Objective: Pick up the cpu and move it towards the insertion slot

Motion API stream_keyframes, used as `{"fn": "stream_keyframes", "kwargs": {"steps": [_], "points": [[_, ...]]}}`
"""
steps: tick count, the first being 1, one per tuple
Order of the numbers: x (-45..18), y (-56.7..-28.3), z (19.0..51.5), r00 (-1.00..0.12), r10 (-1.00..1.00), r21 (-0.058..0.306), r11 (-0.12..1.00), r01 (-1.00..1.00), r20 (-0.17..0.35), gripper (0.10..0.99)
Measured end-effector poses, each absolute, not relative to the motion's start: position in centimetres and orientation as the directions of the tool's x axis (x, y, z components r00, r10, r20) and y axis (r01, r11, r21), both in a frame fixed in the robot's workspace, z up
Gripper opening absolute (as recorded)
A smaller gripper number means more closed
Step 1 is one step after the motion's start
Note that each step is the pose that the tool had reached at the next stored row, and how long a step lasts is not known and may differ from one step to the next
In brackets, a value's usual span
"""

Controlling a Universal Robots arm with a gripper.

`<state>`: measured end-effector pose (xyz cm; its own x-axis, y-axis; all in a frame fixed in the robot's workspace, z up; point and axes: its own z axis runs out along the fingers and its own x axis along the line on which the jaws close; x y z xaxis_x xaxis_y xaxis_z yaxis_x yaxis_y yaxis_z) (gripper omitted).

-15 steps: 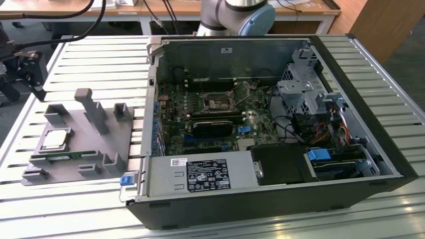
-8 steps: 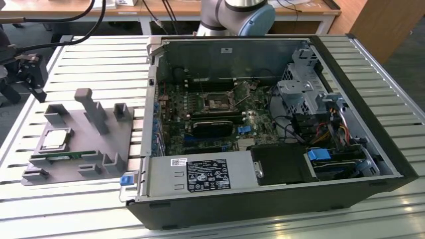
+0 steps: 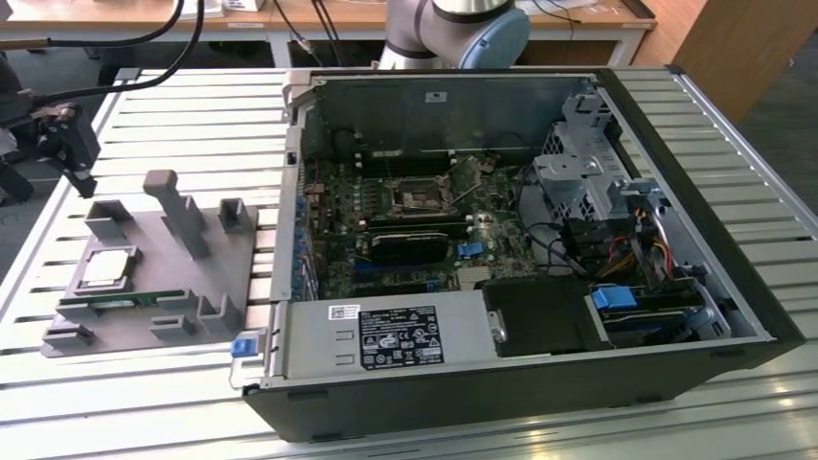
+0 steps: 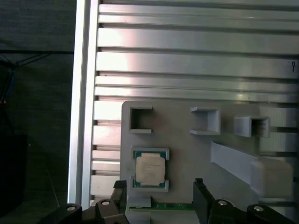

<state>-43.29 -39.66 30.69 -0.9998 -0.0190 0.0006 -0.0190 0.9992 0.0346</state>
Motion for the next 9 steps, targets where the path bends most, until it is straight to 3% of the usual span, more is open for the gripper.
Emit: {"fn": "stream_keyframes", "kwargs": {"steps": [1,9], "points": [[-43.30,-39.67,30.66,-1.000,-0.019,0.035,0.999,-0.019,0.001,0.671],[-43.32,-39.69,30.15,-1.000,-0.019,0.035,0.999,-0.019,0.001,0.671]]}}
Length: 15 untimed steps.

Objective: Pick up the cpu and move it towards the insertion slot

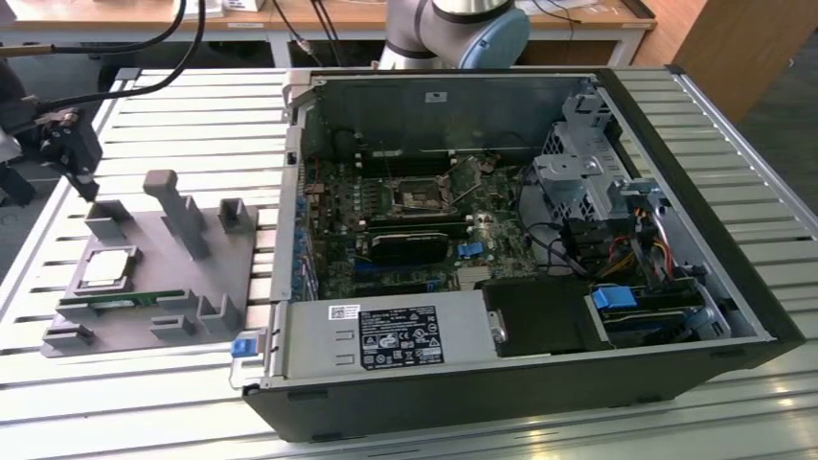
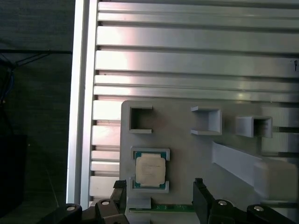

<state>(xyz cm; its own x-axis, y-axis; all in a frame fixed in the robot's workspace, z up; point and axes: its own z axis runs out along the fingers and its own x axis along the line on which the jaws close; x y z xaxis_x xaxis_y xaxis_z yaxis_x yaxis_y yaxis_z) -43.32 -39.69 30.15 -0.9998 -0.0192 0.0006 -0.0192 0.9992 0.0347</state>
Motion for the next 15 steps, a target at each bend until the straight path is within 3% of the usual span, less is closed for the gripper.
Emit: {"fn": "stream_keyframes", "kwargs": {"steps": [15], "points": [[-43.76,-39.78,29.11,-1.000,-0.019,0.035,0.999,-0.019,0.000,0.671]]}}
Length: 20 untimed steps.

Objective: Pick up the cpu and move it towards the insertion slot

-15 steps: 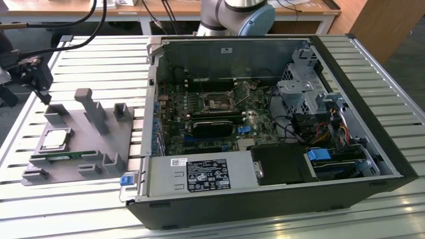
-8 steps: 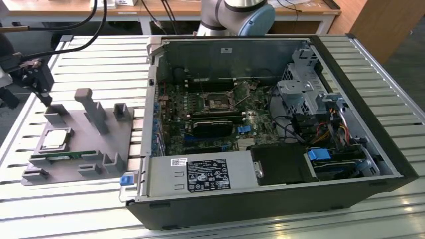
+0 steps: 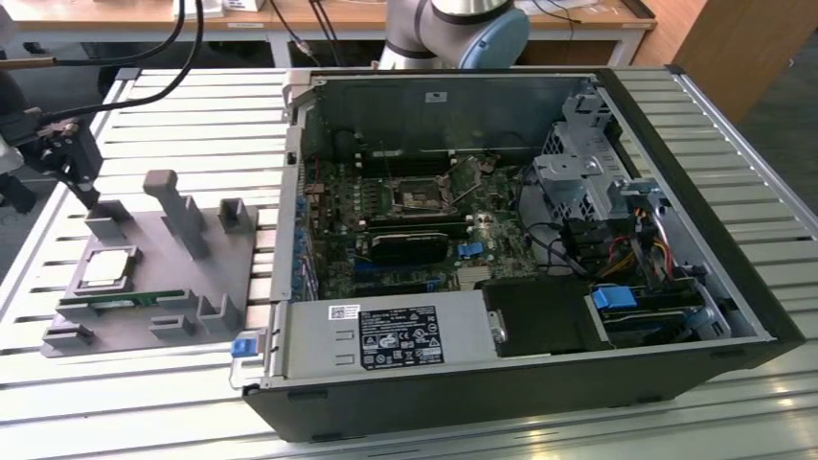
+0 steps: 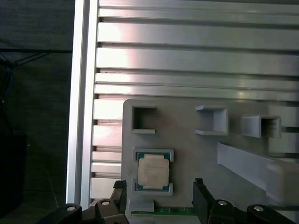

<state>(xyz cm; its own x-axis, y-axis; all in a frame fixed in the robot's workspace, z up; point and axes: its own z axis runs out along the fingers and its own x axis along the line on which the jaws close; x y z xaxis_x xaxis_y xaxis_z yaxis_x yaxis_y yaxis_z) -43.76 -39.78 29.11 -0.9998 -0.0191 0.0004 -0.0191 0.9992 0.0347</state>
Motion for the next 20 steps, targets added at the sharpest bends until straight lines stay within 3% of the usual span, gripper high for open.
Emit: {"fn": "stream_keyframes", "kwargs": {"steps": [20], "points": [[-43.9,-39.9,26.9,-1.000,-0.019,0.035,0.999,-0.019,0.001,0.671]]}}
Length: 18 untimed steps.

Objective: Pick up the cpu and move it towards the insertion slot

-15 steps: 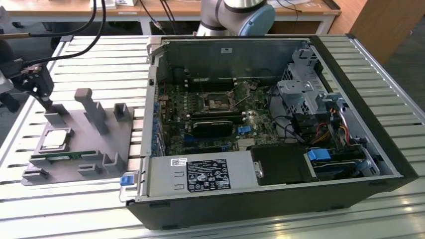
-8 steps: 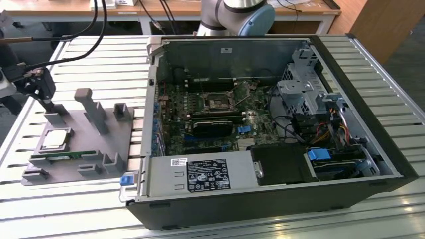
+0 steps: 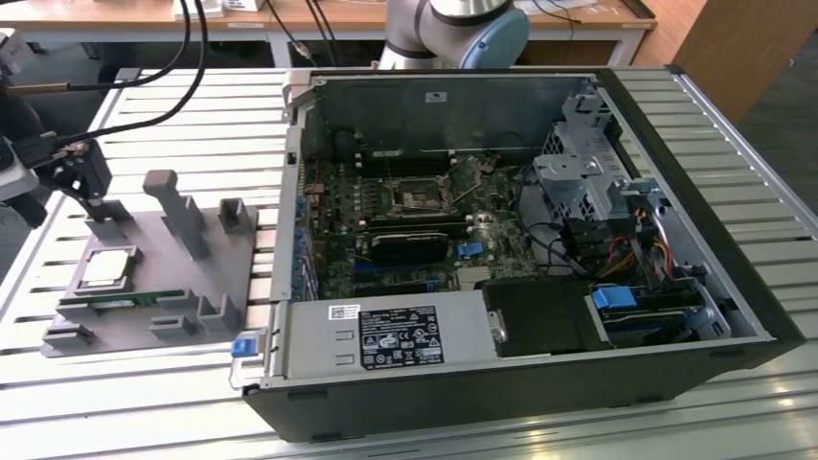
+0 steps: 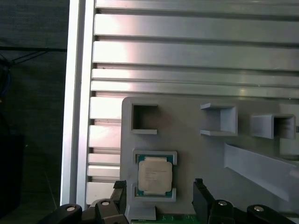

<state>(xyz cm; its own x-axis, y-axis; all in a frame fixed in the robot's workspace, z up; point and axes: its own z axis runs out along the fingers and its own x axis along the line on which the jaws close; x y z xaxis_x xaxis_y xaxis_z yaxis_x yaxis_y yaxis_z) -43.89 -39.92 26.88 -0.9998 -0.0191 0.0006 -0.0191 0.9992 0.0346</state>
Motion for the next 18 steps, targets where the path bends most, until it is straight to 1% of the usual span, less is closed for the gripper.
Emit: {"fn": "stream_keyframes", "kwargs": {"steps": [18], "points": [[-43.89,-39.94,25.80,-1.000,-0.019,0.035,0.999,-0.019,0.001,0.671]]}}
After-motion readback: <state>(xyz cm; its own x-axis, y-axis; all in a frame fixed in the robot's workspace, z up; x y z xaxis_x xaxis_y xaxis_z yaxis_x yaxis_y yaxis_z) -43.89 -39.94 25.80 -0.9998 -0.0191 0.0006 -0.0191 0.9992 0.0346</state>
